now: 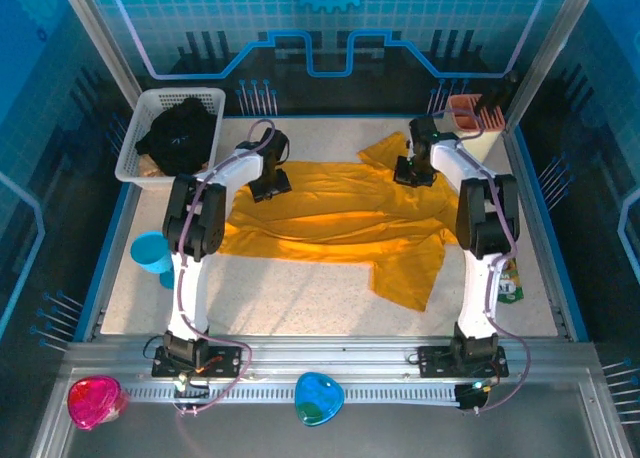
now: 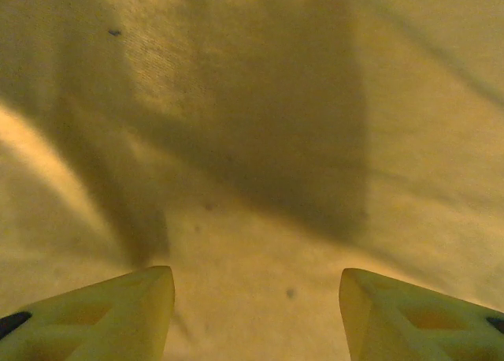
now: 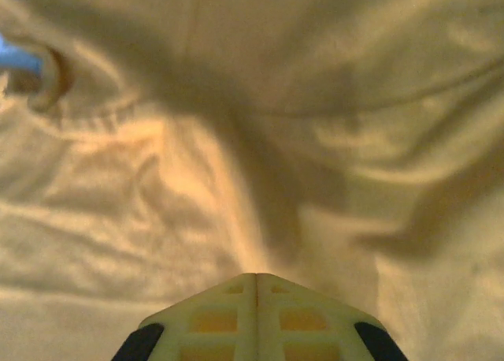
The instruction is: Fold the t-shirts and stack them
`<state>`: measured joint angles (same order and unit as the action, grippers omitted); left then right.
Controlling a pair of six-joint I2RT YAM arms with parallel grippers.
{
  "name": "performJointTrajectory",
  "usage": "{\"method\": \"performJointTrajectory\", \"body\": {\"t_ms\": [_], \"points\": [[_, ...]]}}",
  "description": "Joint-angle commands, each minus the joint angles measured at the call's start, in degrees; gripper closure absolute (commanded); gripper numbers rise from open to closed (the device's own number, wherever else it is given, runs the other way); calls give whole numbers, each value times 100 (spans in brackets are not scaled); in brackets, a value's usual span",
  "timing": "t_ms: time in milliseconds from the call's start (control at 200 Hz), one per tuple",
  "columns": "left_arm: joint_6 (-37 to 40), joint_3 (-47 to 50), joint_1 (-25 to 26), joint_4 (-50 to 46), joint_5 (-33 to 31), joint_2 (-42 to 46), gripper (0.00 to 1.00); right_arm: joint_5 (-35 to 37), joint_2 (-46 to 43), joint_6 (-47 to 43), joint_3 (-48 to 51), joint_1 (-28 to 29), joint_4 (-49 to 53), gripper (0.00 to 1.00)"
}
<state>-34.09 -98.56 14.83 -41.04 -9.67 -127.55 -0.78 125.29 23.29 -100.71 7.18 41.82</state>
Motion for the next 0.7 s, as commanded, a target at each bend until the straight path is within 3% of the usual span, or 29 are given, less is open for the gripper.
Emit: {"method": "performJointTrajectory", "body": {"t_ms": [0, 105, 260, 480, 696], "points": [[67, -444, -6, -315, 20, -154, 41, 257, 434, -99, -530, 47, 654, 100], [113, -304, -6, -446, 296, -257, 41, 494, 667, -165, -552, 47, 844, 100], [47, 828, -5, -9, 382, 187, 41, 830, 663, -271, -213, 50, 1011, 100], [-115, 2273, 0, 553, 464, 903, 41, 877, 109, -329, 758, 57, 854, 100], [-143, 2807, 62, 755, 607, 1338, 41, 988, -336, -340, 1391, 49, 669, 100]]}}
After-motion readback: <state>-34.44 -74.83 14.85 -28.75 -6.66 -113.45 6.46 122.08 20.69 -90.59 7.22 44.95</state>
